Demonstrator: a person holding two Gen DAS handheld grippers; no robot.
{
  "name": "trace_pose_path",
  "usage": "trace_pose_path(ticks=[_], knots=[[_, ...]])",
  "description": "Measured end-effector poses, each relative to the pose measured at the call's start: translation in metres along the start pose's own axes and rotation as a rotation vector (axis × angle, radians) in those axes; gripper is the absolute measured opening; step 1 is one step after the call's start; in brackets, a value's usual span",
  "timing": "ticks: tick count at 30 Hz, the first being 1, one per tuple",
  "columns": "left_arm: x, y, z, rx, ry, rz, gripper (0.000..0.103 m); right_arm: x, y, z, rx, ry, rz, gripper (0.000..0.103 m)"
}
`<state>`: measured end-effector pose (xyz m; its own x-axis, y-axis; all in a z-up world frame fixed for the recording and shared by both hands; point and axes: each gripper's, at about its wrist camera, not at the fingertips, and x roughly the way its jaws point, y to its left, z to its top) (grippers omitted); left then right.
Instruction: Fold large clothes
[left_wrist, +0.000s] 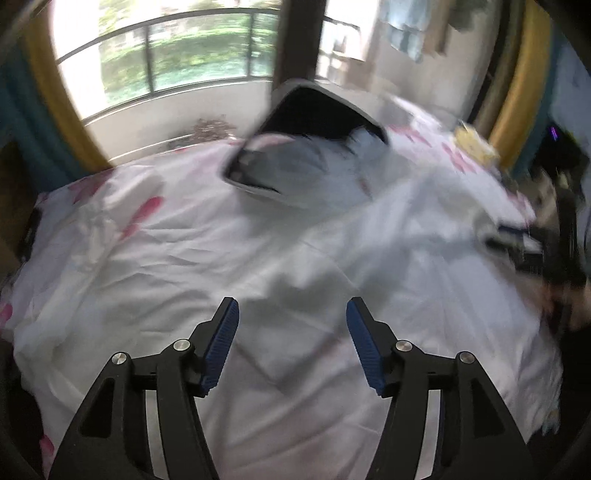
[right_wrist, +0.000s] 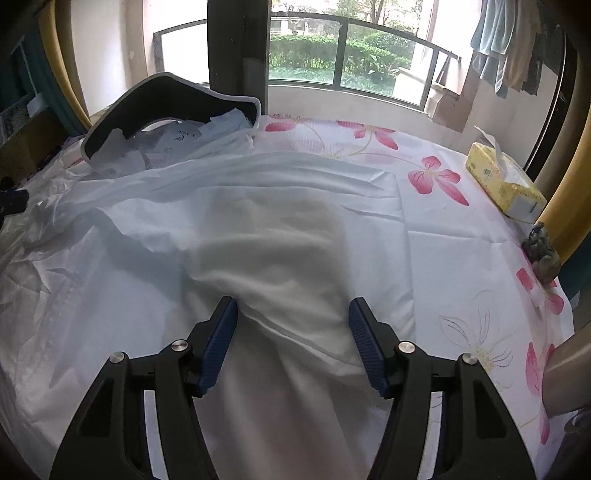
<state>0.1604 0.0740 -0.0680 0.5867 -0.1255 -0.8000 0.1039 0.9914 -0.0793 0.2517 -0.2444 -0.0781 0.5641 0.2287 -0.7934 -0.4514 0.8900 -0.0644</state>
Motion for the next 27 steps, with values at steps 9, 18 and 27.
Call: trace_pose_path(ticks=[9,18,27], knots=[[0.028,-0.008,-0.017,0.106,0.058,0.062,0.058,-0.001,-0.002,-0.002,0.01,-0.005,0.007,0.063],[-0.001,0.012,-0.005,0.034,-0.017,0.016,0.012,-0.001,-0.001,-0.002,0.005,0.001,0.006,0.063],[-0.009,0.044,0.037,0.01,-0.112,0.095,0.012,-0.001,0.001,-0.002,-0.007,0.006,0.014,0.063]])
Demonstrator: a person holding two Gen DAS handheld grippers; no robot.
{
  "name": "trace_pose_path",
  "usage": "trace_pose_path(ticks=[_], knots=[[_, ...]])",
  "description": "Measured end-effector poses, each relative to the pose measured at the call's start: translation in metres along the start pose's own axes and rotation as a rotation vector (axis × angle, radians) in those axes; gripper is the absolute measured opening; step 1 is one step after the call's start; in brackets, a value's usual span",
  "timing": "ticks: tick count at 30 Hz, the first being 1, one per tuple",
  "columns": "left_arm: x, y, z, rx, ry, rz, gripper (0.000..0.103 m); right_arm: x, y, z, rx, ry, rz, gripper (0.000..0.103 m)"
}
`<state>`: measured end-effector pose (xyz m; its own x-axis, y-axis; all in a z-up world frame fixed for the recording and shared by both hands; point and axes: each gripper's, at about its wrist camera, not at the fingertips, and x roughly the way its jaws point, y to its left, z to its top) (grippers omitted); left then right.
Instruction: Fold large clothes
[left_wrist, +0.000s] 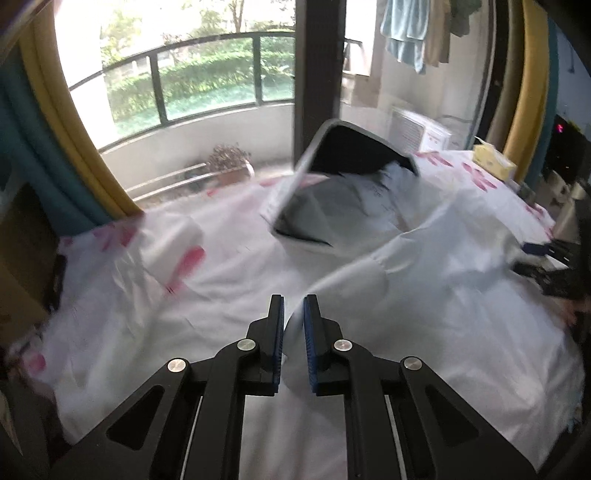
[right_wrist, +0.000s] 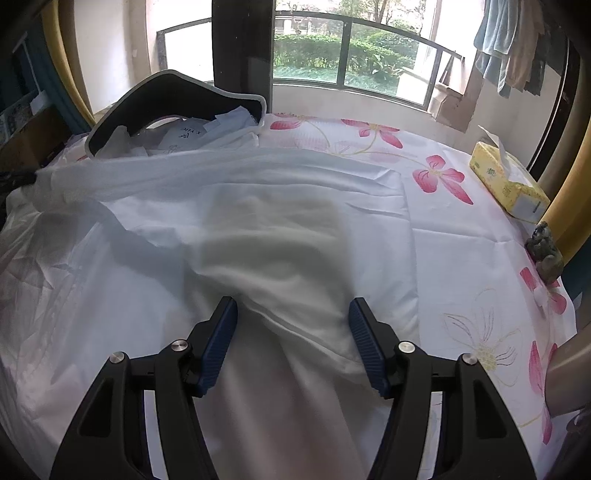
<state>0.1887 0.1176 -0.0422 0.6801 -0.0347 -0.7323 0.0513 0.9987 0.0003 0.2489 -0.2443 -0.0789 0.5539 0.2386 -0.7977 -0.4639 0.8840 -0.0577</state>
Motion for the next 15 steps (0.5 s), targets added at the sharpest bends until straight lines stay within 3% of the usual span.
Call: trace_pose_path(ticks=[5,9,11,13,15], knots=[[0.04,0.037,0.019,-0.088,0.029,0.036,0.012,0.0,-0.001,-0.001,0.002,0.001,0.004,0.063],[0.046,0.049,0.021,-0.155,0.043,0.052,0.014,-0.001,-0.001,-0.001,0.004,0.001,0.007,0.063],[0.041,0.051,0.018,-0.172,0.04,0.045,0.038,-0.004,0.0,-0.002,-0.002,0.001,0.015,0.063],[0.034,0.051,0.012,-0.191,0.032,0.025,0.047,-0.011,-0.001,-0.001,-0.001,-0.013,0.038,0.063],[0.029,0.048,0.005,-0.194,0.029,0.005,0.047,-0.022,-0.003,0.004,0.011,-0.048,0.067,0.063]])
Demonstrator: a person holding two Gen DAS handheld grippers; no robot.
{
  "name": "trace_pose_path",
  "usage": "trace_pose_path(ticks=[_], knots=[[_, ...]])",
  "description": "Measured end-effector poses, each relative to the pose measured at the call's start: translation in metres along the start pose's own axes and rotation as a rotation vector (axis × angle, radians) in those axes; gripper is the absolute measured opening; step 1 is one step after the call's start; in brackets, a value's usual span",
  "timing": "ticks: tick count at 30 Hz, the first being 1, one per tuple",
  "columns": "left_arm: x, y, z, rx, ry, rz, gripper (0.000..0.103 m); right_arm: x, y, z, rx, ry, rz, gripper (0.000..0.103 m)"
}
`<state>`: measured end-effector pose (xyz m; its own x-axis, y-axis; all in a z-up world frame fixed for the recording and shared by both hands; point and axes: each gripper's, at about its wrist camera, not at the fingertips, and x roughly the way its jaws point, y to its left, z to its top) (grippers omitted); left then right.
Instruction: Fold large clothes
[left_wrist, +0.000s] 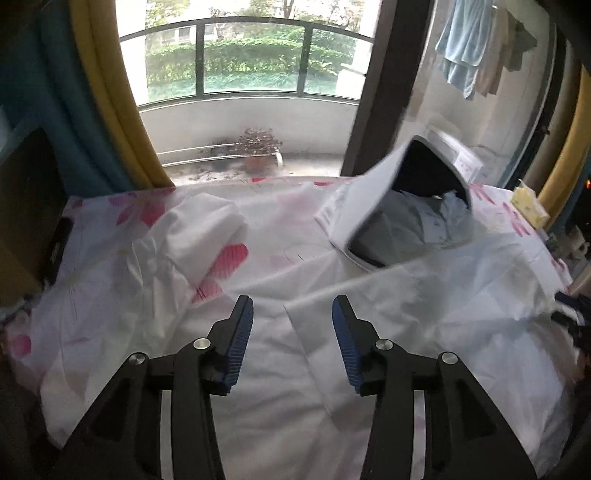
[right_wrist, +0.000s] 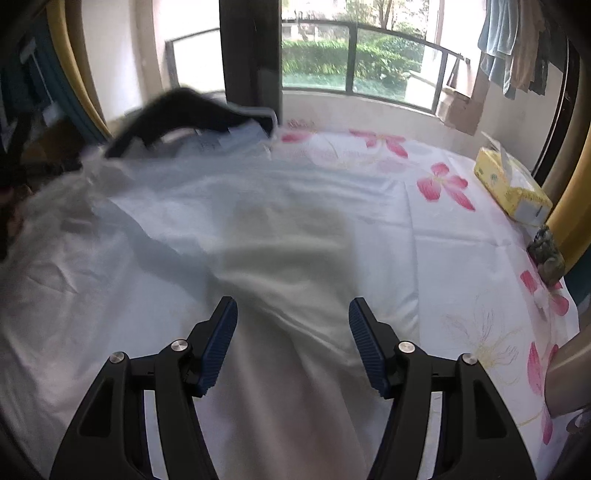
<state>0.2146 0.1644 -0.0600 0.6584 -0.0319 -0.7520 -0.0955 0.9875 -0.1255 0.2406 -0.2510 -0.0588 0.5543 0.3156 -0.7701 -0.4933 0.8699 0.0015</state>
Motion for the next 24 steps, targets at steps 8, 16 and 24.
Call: trace_pose_path(ticks=[8,16,24], knots=[[0.013,-0.009,-0.035,-0.012,0.08,-0.01,0.047,0.026,-0.014,0.018,0.006,0.053,-0.135,0.063],[0.003,-0.016,-0.049,-0.015,0.077,-0.014,0.047,0.022,-0.021,0.003,0.004,0.092,-0.13,0.063],[-0.033,-0.001,-0.058,-0.038,0.029,-0.002,0.052,0.001,-0.018,-0.004,0.012,0.077,-0.139,0.063]])
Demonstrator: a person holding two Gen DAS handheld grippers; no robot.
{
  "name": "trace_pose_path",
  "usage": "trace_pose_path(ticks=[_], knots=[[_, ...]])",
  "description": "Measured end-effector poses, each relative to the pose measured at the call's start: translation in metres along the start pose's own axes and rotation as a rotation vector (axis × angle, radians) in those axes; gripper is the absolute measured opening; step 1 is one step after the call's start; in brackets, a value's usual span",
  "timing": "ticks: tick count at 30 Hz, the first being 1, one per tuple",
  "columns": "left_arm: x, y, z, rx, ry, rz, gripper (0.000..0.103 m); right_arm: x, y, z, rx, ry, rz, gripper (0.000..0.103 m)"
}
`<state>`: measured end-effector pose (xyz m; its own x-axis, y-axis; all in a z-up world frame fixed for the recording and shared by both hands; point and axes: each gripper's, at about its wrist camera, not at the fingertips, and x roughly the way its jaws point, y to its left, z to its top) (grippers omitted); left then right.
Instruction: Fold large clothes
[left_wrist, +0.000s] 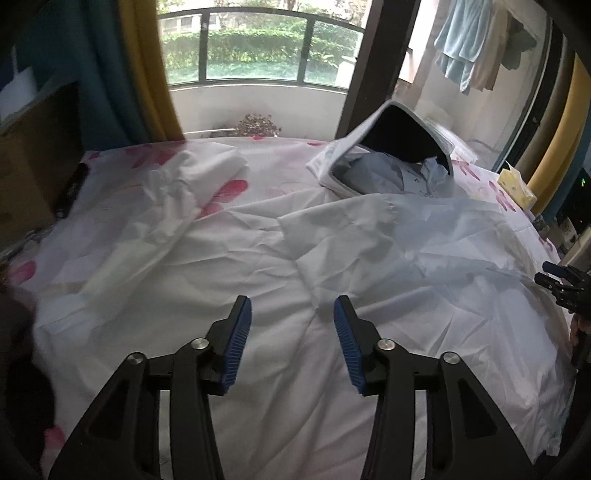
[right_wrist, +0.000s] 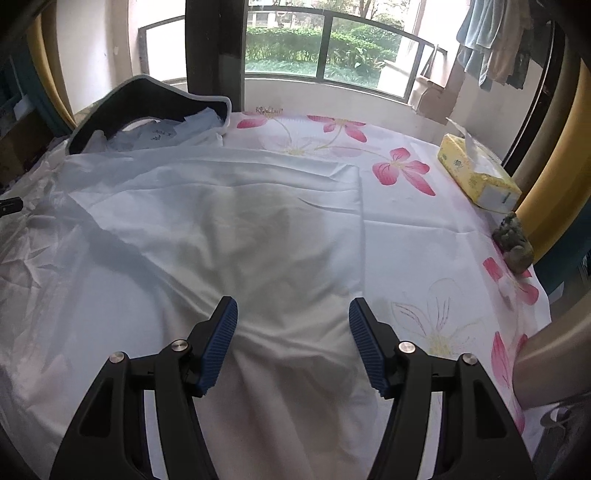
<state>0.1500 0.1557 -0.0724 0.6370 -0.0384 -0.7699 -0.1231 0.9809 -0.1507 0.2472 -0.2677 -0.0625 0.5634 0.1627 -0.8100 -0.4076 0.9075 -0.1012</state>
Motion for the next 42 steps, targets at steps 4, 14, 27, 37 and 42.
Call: trace_pose_path(ticks=[4,14,27,37,42], knots=[[-0.017,0.019,-0.003,-0.018,-0.023,0.025,0.055,-0.011,0.01,-0.001,-0.004,-0.019,0.016,0.063],[-0.022,0.079,0.025,-0.053,-0.028,0.033,0.056,-0.025,0.038,0.001,-0.026,-0.05,0.046,0.063],[0.029,0.118,0.085,0.009,-0.022,0.064,0.056,-0.016,0.053,0.007,-0.033,-0.029,0.047,0.063],[0.077,0.124,0.088,0.051,0.03,-0.01,0.007,0.007,0.064,0.023,-0.057,0.031,0.027,0.063],[0.049,0.124,0.093,0.045,-0.048,-0.017,0.004,0.014,0.074,0.027,-0.078,0.039,0.045,0.063]])
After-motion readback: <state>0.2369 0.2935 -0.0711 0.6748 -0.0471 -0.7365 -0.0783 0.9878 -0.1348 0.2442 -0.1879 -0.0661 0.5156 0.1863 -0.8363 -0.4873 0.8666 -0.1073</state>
